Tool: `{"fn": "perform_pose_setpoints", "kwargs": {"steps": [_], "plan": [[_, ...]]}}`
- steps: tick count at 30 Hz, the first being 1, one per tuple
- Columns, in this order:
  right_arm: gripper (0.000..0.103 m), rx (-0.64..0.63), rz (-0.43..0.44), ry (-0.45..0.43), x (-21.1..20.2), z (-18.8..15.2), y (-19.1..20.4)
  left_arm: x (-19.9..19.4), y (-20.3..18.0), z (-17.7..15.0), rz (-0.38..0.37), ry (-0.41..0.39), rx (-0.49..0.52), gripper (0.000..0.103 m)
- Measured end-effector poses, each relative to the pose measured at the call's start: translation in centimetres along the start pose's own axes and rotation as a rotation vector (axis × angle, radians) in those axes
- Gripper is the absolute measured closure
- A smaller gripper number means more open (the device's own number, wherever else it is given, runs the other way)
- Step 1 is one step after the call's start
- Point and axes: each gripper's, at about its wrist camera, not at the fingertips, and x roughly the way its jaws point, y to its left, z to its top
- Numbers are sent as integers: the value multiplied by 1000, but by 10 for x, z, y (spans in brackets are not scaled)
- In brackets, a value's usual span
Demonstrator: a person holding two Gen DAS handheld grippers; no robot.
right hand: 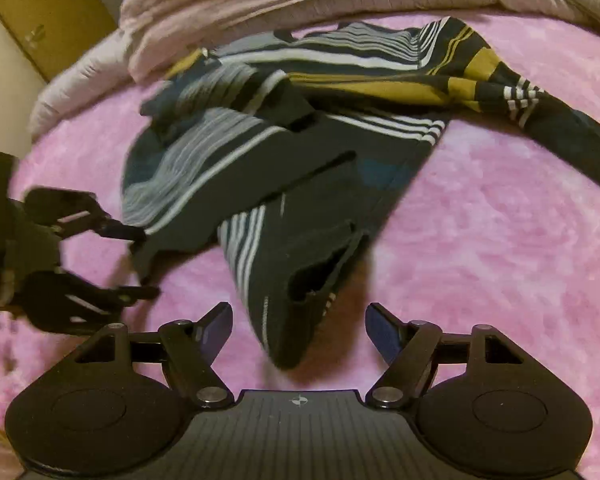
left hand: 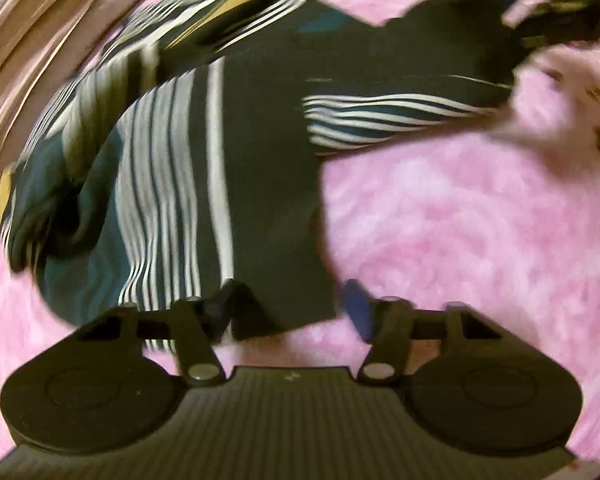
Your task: Fold large clothes
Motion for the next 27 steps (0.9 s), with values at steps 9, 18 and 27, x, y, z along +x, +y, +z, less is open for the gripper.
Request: {"fn": "perform_pose_setpoints", "kwargs": {"steps": [9,18,27], "plan": [[103,-198,-13,0,-69,29,23,-97,37,-27,46,-108,-62,98],[103,-601,-77,202,-154,-68,67,-215,-27,-103,-108,-53,-58,101],[62,-540,-243,354,-117,-126,38,-186,-90,-143,-255,83,-157,103]]}}
